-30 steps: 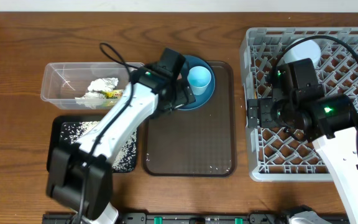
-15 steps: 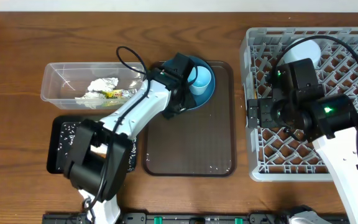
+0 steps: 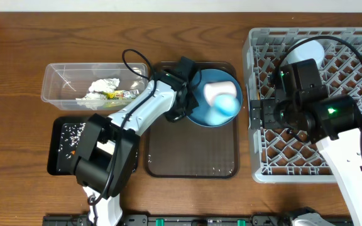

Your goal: Sort waste into correct bins and load items into the dishwasher rack

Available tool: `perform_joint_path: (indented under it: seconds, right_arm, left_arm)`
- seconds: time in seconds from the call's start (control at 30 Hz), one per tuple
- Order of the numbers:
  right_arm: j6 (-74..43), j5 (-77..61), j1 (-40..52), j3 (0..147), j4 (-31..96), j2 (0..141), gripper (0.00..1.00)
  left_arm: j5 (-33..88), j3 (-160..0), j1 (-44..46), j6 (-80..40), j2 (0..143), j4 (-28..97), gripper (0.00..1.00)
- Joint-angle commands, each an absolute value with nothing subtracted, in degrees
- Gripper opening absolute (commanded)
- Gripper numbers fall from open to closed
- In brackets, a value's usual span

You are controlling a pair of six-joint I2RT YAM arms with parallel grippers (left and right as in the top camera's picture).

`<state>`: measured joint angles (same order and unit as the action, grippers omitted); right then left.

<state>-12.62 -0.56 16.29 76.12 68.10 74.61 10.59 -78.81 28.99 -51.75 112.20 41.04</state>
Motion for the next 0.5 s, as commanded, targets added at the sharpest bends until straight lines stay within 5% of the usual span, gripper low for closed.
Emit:
perform_joint_path:
  seconds: [0.0, 0.47]
  right_arm:
    - [-13.3, -0.4, 16.1, 76.3, 68.1, 74.7, 0.99]
    - [-13.3, -0.4, 16.1, 76.3, 68.1, 74.7, 0.99]
  left_arm:
    - [12.7, -79.2, 29.3, -51.8, 112.8, 42.6, 0.06]
    - [12.2, -79.2, 29.4, -45.6, 111.7, 52.8, 0.06]
